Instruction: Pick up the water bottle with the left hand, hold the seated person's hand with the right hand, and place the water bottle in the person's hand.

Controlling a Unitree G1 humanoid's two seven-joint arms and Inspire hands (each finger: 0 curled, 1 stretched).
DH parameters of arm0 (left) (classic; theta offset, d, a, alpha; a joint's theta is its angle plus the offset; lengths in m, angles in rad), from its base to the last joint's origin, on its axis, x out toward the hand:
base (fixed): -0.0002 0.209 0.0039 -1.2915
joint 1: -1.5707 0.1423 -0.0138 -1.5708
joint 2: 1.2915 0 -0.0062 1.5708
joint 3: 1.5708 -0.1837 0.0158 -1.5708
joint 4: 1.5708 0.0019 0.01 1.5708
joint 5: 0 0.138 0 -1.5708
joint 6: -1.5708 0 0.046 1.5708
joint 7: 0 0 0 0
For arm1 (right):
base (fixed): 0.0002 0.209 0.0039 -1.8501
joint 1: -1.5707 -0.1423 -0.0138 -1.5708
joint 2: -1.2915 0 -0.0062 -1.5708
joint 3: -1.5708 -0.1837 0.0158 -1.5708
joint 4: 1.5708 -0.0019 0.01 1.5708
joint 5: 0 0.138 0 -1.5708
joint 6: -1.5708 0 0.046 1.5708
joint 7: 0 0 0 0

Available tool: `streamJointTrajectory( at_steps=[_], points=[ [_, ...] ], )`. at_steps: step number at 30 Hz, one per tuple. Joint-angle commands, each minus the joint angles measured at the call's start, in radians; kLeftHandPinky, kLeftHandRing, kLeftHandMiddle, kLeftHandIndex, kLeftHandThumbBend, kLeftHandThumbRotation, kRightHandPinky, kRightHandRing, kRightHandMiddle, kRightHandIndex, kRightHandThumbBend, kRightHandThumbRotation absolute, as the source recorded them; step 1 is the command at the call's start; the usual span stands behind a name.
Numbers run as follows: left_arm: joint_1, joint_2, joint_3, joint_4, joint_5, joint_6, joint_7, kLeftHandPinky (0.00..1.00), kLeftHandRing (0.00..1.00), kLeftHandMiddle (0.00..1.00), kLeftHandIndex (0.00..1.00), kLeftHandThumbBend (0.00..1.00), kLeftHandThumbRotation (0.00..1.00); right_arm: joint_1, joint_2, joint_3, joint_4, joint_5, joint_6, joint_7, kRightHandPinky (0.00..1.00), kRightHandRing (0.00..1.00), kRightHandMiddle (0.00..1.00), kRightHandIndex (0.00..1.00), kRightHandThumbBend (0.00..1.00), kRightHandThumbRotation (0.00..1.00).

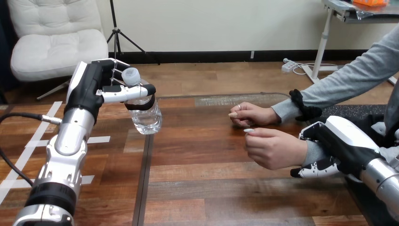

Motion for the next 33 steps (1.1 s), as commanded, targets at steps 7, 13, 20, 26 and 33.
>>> streamJointTrajectory(
  at_steps=[7, 13, 20, 26, 33],
  points=[
    [-0.026, 0.003, 0.007, -0.109, -0.013, -0.035, -0.004, 0.33, 0.38, 0.42, 0.45, 0.75, 0.0, -0.057, 0.016, 0.002, -0.018, 0.004, -0.032, -0.023, 0.2, 0.24, 0.3, 0.33, 0.69, 0.0],
    [-0.018, -0.004, 0.004, -0.137, -0.013, -0.021, -0.01, 0.35, 0.4, 0.44, 0.45, 0.75, 0.0, -0.057, 0.016, 0.002, -0.034, 0.007, -0.027, -0.014, 0.2, 0.24, 0.3, 0.32, 0.68, 0.0],
    [-0.012, -0.011, -0.003, -0.165, -0.007, -0.006, -0.015, 0.36, 0.41, 0.44, 0.45, 0.74, 0.0, -0.057, 0.017, 0.003, -0.056, 0.007, -0.025, -0.011, 0.2, 0.24, 0.29, 0.32, 0.67, 0.0],
    [-0.009, -0.019, -0.005, -0.181, -0.01, 0.0, -0.029, 0.36, 0.41, 0.44, 0.45, 0.73, 0.0, -0.057, 0.019, 0.004, -0.073, 0.01, -0.021, -0.004, 0.19, 0.23, 0.29, 0.32, 0.67, 0.0],
    [-0.007, -0.031, -0.007, -0.203, -0.009, 0.024, -0.026, 0.36, 0.41, 0.44, 0.45, 0.73, 0.0, -0.056, 0.022, 0.002, -0.101, 0.015, 0.003, 0.015, 0.2, 0.24, 0.3, 0.32, 0.67, 0.0]
  ],
)
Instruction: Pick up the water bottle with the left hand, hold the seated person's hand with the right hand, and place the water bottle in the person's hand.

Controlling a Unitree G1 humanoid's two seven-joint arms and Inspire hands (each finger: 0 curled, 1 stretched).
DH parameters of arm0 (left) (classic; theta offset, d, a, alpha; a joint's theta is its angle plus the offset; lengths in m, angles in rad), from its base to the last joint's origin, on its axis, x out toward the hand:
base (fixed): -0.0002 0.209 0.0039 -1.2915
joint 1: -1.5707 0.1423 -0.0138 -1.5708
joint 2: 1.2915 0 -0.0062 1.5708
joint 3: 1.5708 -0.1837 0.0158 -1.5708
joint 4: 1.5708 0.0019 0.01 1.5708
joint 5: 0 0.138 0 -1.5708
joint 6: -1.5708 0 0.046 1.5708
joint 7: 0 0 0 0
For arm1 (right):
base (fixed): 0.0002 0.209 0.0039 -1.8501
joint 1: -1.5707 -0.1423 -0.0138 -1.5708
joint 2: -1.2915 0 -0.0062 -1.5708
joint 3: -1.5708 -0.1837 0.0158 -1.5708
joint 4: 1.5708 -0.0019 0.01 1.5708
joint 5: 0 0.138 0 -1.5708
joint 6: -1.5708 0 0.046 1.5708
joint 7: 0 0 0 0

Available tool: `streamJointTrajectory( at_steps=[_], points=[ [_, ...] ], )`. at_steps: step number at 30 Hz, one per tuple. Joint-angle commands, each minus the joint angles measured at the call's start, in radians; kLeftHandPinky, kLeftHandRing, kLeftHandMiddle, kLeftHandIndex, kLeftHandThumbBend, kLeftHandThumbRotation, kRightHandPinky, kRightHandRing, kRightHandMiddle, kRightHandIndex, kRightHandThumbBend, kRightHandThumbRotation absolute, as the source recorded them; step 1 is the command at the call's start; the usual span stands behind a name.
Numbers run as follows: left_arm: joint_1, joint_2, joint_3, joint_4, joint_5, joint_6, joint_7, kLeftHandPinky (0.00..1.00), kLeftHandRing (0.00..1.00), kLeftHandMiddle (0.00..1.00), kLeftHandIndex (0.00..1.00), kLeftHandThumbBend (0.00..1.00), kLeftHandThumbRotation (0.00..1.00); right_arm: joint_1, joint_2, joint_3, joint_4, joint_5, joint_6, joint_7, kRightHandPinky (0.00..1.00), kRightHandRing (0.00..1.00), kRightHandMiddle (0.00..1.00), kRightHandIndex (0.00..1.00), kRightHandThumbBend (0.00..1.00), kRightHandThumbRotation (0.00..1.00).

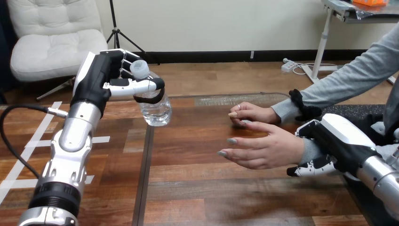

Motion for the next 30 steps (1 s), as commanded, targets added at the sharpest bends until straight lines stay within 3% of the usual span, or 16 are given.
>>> streamJointTrajectory(
  at_steps=[1, 12, 30],
  points=[
    [-0.03, -0.013, 0.001, -0.078, -0.016, 0.0, -0.003, 0.36, 0.41, 0.44, 0.45, 0.73, 0.0, -0.056, 0.023, -0.007, -0.069, 0.016, 0.006, 0.009, 0.2, 0.24, 0.3, 0.32, 0.67, 0.0],
    [-0.031, -0.033, 0.005, -0.088, -0.027, 0.006, -0.014, 0.35, 0.39, 0.44, 0.45, 0.74, 0.0, -0.054, 0.032, -0.01, -0.121, 0.026, 0.047, 0.044, 0.2, 0.25, 0.31, 0.33, 0.65, 0.0],
    [-0.004, -0.063, -0.009, -0.151, -0.013, 0.016, -0.028, 0.34, 0.39, 0.43, 0.44, 0.72, 0.0, -0.067, 0.041, -0.009, -0.154, 0.02, 0.059, 0.067, 0.21, 0.26, 0.32, 0.34, 0.64, 0.0]
  ],
)
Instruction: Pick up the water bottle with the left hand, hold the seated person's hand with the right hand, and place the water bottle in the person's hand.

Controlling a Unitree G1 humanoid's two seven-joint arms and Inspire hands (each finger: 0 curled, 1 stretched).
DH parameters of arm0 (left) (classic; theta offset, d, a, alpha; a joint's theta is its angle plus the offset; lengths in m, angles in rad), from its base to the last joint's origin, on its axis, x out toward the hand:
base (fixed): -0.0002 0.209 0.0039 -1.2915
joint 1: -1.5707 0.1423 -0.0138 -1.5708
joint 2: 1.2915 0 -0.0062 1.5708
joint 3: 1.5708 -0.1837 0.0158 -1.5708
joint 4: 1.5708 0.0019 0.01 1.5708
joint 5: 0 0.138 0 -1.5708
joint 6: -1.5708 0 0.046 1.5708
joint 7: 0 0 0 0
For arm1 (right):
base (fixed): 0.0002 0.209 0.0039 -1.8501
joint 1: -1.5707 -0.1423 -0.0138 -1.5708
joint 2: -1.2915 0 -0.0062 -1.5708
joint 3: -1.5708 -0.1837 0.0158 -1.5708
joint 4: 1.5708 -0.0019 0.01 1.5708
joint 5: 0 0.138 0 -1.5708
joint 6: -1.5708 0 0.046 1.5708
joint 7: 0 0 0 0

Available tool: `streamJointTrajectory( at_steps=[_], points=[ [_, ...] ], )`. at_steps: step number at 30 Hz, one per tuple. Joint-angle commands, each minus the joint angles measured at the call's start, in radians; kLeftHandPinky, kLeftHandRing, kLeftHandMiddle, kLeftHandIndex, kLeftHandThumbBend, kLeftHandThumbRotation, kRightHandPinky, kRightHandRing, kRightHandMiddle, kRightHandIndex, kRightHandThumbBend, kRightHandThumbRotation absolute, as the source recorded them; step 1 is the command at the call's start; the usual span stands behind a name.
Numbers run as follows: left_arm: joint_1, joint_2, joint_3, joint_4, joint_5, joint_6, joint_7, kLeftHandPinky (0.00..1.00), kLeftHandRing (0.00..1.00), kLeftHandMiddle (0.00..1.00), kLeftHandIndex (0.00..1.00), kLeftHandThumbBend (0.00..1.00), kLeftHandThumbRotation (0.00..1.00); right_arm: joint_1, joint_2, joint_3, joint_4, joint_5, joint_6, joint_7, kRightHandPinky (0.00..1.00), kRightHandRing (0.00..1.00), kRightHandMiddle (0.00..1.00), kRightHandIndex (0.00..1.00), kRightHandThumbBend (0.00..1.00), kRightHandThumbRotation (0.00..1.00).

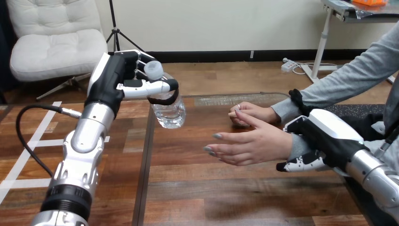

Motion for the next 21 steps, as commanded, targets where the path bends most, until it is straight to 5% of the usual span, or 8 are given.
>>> streamJointTrajectory(
  at_steps=[1, 21],
  points=[
    [-0.022, -0.01, -0.007, -0.093, -0.011, -0.007, -0.002, 0.34, 0.38, 0.43, 0.44, 0.72, 0.0, -0.069, 0.013, -0.009, -0.058, 0.015, 0.0, 0.009, 0.21, 0.26, 0.32, 0.34, 0.64, 0.0],
    [0.006, -0.051, -0.025, -0.159, -0.017, 0.011, -0.032, 0.29, 0.34, 0.4, 0.44, 0.71, 0.0, -0.079, 0.023, -0.008, -0.088, 0.016, 0.011, 0.032, 0.2, 0.23, 0.29, 0.31, 0.64, 0.0]
  ],
)
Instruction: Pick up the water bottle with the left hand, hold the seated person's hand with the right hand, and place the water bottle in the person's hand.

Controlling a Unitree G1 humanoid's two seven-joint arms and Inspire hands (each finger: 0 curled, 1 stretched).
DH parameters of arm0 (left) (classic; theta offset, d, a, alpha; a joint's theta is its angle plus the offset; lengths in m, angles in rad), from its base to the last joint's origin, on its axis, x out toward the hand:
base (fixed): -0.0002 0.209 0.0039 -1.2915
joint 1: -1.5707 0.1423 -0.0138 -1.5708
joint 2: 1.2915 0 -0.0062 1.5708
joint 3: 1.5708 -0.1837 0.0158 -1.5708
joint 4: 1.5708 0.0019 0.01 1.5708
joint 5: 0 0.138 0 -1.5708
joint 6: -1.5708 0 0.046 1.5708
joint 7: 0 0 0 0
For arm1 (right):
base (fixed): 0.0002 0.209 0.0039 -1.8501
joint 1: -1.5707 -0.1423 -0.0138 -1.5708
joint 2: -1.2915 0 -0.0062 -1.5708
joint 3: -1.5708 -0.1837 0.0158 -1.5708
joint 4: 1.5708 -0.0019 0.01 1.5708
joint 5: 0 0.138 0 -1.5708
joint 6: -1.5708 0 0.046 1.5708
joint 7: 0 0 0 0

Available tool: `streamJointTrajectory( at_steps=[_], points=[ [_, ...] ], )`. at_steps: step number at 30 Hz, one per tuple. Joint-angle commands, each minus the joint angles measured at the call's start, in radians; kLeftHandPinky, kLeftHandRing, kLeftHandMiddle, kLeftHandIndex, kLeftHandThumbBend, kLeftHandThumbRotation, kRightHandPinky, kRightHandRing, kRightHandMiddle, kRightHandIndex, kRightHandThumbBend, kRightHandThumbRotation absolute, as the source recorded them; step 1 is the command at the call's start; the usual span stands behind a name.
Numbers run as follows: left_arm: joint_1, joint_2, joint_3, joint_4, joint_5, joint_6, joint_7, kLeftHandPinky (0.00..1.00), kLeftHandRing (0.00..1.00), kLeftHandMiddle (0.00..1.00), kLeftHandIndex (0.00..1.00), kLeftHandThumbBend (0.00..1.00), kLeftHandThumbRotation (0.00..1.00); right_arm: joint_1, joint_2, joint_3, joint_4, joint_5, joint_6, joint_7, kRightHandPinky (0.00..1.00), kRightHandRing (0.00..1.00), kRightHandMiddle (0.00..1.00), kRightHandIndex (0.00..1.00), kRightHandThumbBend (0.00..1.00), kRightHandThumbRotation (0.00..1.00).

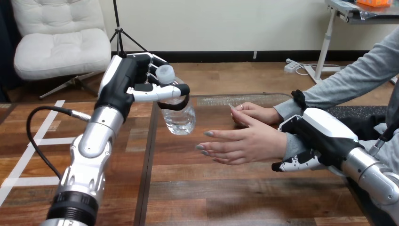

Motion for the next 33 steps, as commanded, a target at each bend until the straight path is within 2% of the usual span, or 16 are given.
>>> streamJointTrajectory(
  at_steps=[1, 21, 33],
  points=[
    [-0.038, -0.019, -0.008, -0.078, -0.017, -0.003, -0.003, 0.29, 0.34, 0.4, 0.44, 0.71, 0.0, -0.081, 0.015, -0.01, -0.046, 0.017, -0.012, 0.002, 0.19, 0.23, 0.29, 0.31, 0.64, 0.0],
    [-0.028, -0.06, -0.028, -0.122, -0.018, 0.04, -0.013, 0.3, 0.34, 0.39, 0.43, 0.7, 0.0, -0.085, 0.026, -0.013, -0.063, 0.022, -0.005, 0.025, 0.18, 0.22, 0.28, 0.3, 0.63, 0.0],
    [-0.037, -0.086, -0.045, -0.096, -0.006, 0.024, -0.012, 0.3, 0.34, 0.39, 0.43, 0.69, 0.0, -0.089, 0.031, -0.014, -0.053, 0.023, -0.015, 0.025, 0.18, 0.22, 0.28, 0.3, 0.62, 0.0]
  ],
)
